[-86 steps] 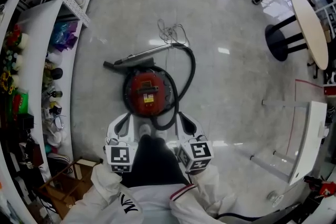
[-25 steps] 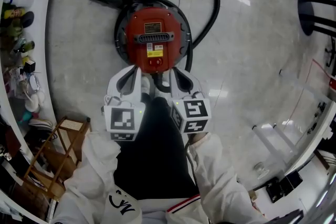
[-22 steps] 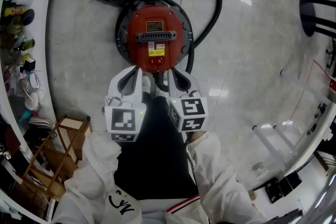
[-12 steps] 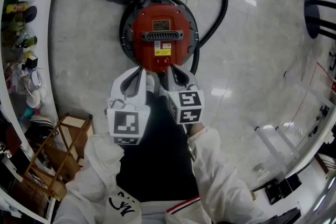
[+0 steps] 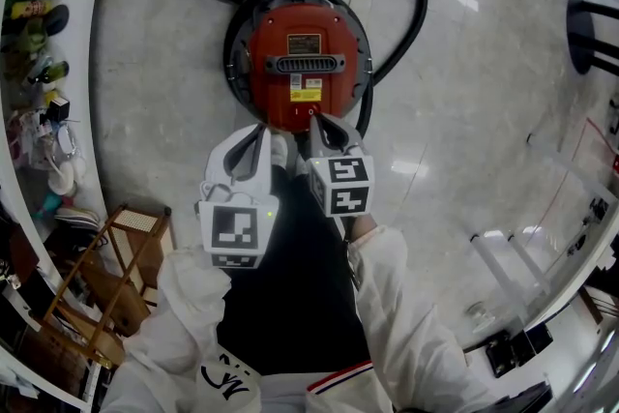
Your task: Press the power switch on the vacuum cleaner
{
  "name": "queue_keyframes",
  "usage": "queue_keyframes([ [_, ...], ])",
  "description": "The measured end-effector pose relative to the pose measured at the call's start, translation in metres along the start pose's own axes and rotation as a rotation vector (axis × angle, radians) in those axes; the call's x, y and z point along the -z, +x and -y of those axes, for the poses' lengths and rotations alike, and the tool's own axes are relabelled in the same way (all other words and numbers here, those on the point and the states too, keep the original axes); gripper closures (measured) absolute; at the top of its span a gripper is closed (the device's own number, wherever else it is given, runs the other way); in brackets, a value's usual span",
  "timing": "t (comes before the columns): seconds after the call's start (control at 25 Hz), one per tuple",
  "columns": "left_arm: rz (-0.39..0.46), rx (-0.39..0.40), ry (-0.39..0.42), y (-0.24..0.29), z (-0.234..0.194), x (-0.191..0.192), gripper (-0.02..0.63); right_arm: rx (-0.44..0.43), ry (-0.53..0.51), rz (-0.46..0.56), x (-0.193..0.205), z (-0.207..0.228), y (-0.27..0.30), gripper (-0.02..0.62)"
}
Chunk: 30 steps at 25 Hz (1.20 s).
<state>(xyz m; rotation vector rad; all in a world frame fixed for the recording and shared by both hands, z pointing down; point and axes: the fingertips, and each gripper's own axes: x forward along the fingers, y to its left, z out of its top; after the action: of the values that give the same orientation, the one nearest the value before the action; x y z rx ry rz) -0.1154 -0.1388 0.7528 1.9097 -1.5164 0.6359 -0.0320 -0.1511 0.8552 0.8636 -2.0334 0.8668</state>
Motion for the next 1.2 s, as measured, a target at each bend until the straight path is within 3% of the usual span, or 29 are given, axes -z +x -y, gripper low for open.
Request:
queue_keyframes([
  [1.2,-0.018,-0.009,-0.040,0.009,-0.008,0.001,0.606,0.006,0.016,-0.044,0.009,0.006,0.014,0.594],
])
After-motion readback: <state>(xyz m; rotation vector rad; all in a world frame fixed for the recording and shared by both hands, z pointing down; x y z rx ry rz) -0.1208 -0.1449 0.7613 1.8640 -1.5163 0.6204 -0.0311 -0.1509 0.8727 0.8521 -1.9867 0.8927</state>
